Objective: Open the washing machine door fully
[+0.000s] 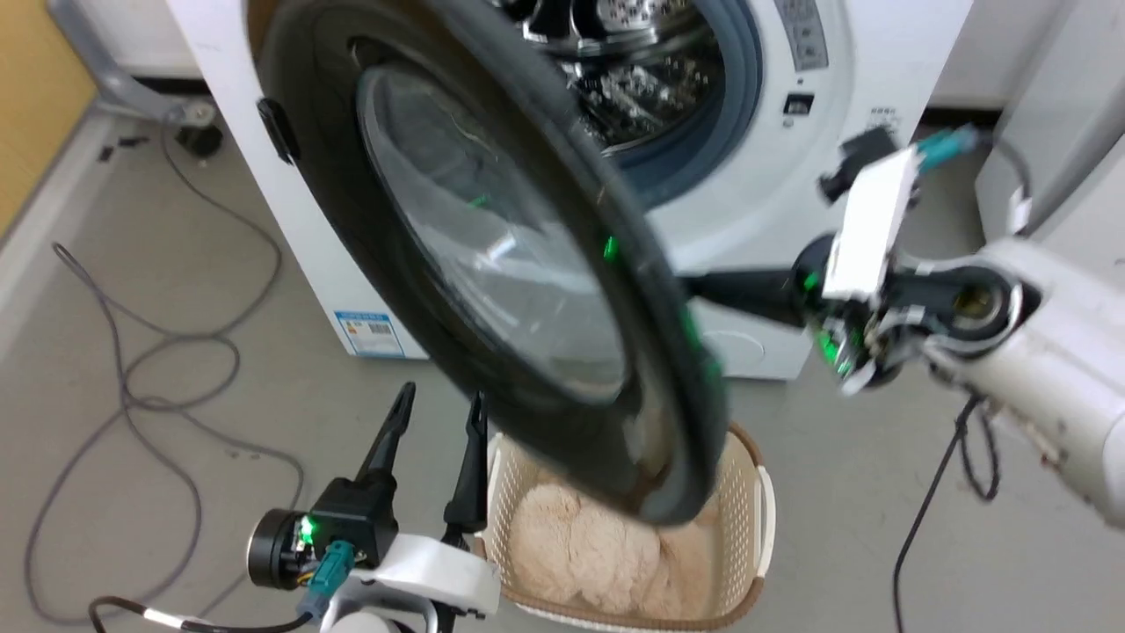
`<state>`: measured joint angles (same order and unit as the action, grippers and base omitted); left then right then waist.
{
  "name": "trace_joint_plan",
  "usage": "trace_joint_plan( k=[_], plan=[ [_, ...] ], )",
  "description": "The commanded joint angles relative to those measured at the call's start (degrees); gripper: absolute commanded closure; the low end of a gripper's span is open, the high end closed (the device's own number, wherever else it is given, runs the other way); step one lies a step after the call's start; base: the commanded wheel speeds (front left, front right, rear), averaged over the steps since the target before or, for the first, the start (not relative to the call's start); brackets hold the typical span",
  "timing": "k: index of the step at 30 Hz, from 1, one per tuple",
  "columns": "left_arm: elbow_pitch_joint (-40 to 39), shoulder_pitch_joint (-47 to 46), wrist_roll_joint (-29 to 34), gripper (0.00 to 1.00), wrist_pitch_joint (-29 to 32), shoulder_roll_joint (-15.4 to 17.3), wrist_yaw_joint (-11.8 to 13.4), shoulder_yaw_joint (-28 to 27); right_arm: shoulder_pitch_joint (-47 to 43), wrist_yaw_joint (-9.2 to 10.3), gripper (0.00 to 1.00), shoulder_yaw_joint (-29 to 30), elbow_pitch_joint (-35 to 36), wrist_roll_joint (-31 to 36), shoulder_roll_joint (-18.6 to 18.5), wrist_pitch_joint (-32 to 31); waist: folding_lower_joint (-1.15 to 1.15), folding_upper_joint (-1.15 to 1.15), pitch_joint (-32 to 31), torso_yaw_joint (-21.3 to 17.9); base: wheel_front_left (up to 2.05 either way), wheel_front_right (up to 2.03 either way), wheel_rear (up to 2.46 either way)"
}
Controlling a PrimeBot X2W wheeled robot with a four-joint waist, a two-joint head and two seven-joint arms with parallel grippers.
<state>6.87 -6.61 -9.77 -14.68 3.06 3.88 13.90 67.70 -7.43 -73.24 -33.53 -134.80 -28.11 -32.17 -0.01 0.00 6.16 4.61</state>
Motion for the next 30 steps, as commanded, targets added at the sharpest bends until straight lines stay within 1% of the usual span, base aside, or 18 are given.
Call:
trace_joint_plan(
  k=[1, 8, 14, 21, 24, 25, 26, 30],
  plan=[
    [0.21, 0.88, -0.10, 0.00, -0.32, 0.33, -0.02, -0.19, -2.10, -0.06, 1.00, -0.10, 2.73, -0.35, -0.36, 0.61, 0.01, 0.00, -1.18, 0.38, 0.00, 0.00, 0.00],
    [0.78, 1.89, -1.08, 0.00, -0.32, 0.22, 0.15, -0.14, -7.03, -0.06, 1.00, -0.11, 11.00, 0.18, -1.18, 2.45, 0.01, 0.00, -3.23, 1.05, 0.00, 0.00, 0.00],
    [1.15, 1.94, -1.02, 0.00, -0.32, 0.20, 0.12, 0.13, -8.81, -0.06, 1.00, -0.11, 14.33, 0.72, -0.80, 3.09, 0.01, 0.00, -3.58, 1.74, 0.00, 0.00, 0.00],
    [1.90, 2.13, -1.00, 0.00, -0.32, 0.21, 0.00, 0.22, -10.42, -0.06, 1.00, -0.11, 15.82, 1.37, 0.00, 4.30, 0.01, 0.00, -3.99, 2.27, 0.00, 0.00, 0.00],
    [2.14, 2.31, -1.11, 0.00, -0.32, 0.18, 0.14, 0.27, -10.68, -0.06, 1.00, 0.50, 16.79, 1.67, -0.01, 9.22, 0.01, 0.00, -4.37, 2.20, 0.00, 0.00, 0.00],
    [2.20, 2.29, -1.14, 0.00, -0.32, 0.17, 0.17, 0.33, -10.87, -0.06, 0.35, 1.45, 17.40, 2.85, -0.34, 11.91, 0.01, 0.00, -4.44, 2.24, 0.00, 0.00, 0.00],
    [2.34, 2.28, -1.20, 0.00, -0.32, 0.15, 0.16, 0.41, -11.57, -0.06, 0.00, 2.46, 17.80, 4.23, -0.79, 15.02, 0.01, 0.00, -4.70, 2.34, 0.00, 0.00, 0.00],
    [2.53, 2.35, -1.53, 0.00, -0.32, 0.11, 0.31, 0.28, -17.17, -0.06, 0.00, 7.29, 21.27, 7.81, -2.36, 25.55, 0.01, 0.00, -4.98, 2.04, 0.00, 0.00, 0.00]
  ],
)
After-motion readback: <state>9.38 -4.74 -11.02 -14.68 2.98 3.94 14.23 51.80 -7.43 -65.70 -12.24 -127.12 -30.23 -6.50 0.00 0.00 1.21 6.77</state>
